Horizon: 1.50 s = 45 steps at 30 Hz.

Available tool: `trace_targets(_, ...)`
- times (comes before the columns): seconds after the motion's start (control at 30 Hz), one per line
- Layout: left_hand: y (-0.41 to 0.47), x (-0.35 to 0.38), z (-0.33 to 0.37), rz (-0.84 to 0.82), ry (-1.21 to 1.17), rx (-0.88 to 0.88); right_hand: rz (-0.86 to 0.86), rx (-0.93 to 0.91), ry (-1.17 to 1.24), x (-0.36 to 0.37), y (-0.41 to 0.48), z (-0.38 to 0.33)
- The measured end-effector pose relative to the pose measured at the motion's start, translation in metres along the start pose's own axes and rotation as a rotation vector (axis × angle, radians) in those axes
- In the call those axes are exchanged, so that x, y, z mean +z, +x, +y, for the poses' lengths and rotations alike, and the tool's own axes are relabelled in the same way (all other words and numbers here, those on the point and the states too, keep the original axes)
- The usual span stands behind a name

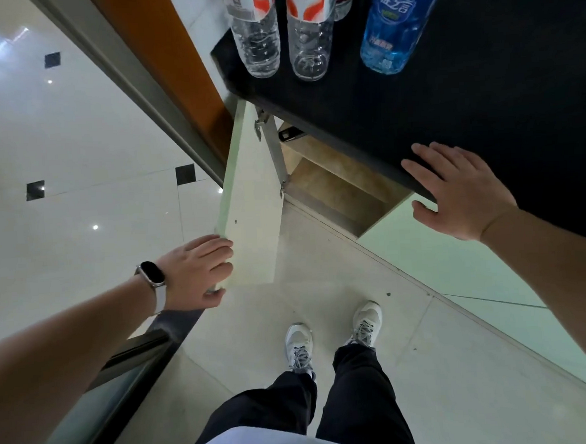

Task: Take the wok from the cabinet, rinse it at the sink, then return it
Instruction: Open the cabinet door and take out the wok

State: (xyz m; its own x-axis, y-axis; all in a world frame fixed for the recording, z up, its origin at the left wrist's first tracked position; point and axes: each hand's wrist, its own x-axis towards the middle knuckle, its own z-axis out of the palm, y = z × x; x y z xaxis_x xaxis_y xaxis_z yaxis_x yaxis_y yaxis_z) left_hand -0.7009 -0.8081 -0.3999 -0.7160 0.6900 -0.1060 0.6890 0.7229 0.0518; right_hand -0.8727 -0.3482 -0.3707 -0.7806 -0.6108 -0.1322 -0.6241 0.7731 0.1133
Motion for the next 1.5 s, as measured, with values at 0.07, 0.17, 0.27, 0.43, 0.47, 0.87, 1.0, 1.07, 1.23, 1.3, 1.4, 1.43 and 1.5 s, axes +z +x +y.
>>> trace_targets(0.07,-0.008,-0.002,-0.007,-0.01,0.029,-0.017,0.007,-0.003,-0.012,0.002,0.0,0.0)
trace_targets(0.17,-0.015,-0.003,-0.018,-0.006,0.06,-0.019,0.008,-0.002,-0.023,0.004,0.001,0.001)
trace_targets(0.27,-0.023,0.001,-0.027,-0.01,0.094,-0.004,0.01,0.003,-0.035,0.004,0.001,0.001)
trace_targets(0.43,-0.036,0.006,-0.039,0.002,0.147,-0.006,-0.016,0.013,-0.054,0.0,0.001,-0.001)
trace_targets(0.47,-0.038,0.005,-0.041,-0.003,0.165,-0.008,-0.028,0.016,-0.057,-0.001,0.0,-0.002)
trace_targets(0.87,0.017,0.007,-0.003,0.05,0.089,-0.281,-0.057,0.071,0.05,-0.017,0.0,-0.02)
trace_targets(1.0,0.061,0.007,-0.003,-0.03,0.044,-0.399,0.074,0.046,0.179,-0.022,0.01,-0.064)
trace_targets(1.07,0.084,0.008,-0.007,-0.083,0.047,-0.479,0.092,0.001,0.248,-0.019,0.021,-0.088)
trace_targets(1.23,0.146,0.029,-0.026,-0.107,-0.031,-0.72,-0.009,-0.002,0.378,0.012,0.056,-0.128)
trace_targets(1.3,0.175,0.042,-0.039,-0.058,-0.113,-0.775,-0.05,0.06,0.421,0.032,0.073,-0.135)
trace_targets(1.4,0.219,0.066,-0.06,0.02,-0.216,-0.826,-0.065,0.16,0.451,0.063,0.101,-0.137)
trace_targets(1.43,0.231,0.074,-0.068,0.047,-0.245,-0.838,-0.058,0.186,0.459,0.072,0.11,-0.136)
trace_targets(1.5,0.251,0.09,-0.082,0.107,-0.271,-0.843,-0.041,0.227,0.469,0.089,0.127,-0.133)
